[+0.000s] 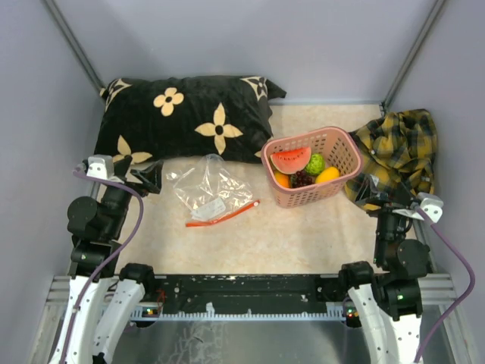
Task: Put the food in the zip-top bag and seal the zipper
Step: Pick up the zipper food storage bag at the center of the board.
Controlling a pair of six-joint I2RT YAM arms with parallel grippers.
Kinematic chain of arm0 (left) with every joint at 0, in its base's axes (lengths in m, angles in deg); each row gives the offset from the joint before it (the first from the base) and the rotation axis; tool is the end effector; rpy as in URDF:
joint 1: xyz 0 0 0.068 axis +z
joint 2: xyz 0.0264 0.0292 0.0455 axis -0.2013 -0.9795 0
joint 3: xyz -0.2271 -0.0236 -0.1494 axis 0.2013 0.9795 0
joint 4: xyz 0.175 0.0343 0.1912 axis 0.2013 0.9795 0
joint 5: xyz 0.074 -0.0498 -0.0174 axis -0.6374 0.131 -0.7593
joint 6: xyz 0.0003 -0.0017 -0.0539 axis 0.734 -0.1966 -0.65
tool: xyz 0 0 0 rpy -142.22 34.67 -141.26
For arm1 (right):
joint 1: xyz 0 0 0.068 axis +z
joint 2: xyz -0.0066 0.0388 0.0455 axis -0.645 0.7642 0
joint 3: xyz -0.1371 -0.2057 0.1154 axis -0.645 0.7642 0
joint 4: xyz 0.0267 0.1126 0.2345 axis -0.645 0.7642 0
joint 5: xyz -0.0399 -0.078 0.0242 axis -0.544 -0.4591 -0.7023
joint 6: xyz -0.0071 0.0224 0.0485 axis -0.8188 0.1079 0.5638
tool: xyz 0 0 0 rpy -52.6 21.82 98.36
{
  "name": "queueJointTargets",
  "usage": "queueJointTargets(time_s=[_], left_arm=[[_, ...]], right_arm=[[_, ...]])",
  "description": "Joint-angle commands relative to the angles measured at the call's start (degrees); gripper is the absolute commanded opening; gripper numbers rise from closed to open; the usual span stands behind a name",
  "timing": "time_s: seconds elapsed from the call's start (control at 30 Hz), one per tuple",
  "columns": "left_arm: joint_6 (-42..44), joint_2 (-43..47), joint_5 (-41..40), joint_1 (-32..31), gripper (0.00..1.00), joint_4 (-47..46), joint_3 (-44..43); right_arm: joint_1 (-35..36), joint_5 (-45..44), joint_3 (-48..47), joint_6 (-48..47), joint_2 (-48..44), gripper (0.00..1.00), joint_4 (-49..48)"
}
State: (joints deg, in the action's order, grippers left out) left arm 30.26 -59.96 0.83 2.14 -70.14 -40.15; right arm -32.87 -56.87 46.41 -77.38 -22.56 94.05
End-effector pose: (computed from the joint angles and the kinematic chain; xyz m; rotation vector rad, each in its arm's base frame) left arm 0.1073 -0.0200 0.3698 0.0543 1.4071 -0.3102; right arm 0.0405 -0.0066 0.3368 0.2914 1.2626 0.0080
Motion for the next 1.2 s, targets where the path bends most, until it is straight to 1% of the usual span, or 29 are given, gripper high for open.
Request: queueJointTargets(time_s=[0.0,0.3,0.6,0.73,0.87,0.97,1.07,1.17], left_arm=[[0.71,0.0,1.85,0.42,1.0,-1.67,0.24],[1.12,-1.32,6.06,0.42,1.0,-1.91,-0.62],[0.75,-6.15,10.27,0.42,1.0,2.94,-4.55],[-2.08,-8.66,12.17,0.42,1.0,5.13,-4.95],[-4.71,-12.82,17.29,0.32,0.99,7.65,-5.3],[-6.16,-15.85,19.49,-0.11,0.99,9.58,-5.05],[-7.85,-17.19,19.07,-1.5,0.99,9.66,-3.53],[-9.84,-19.28,17.12,-4.42,0.98,9.37,-1.86]], right_arm=[[-0.74,-0.56,-0.27,-0.04,-0.9,0.85,-3.06],[-0.72,-0.8,0.38,0.07,-2.05,0.85,-2.94],[-0.81,-0.95,0.4,0.46,-1.8,0.85,-2.58],[-0.78,-0.67,0.43,0.73,-1.77,0.85,-2.4],[-0.78,-0.61,0.62,0.9,-1.82,0.85,-2.64],[-0.78,-0.24,0.7,1.13,-1.98,0.85,-2.8],[-0.74,0.17,0.68,1.26,-2.33,0.85,-2.93],[-0.76,0.31,0.94,1.26,-2.79,0.85,-3.15]])
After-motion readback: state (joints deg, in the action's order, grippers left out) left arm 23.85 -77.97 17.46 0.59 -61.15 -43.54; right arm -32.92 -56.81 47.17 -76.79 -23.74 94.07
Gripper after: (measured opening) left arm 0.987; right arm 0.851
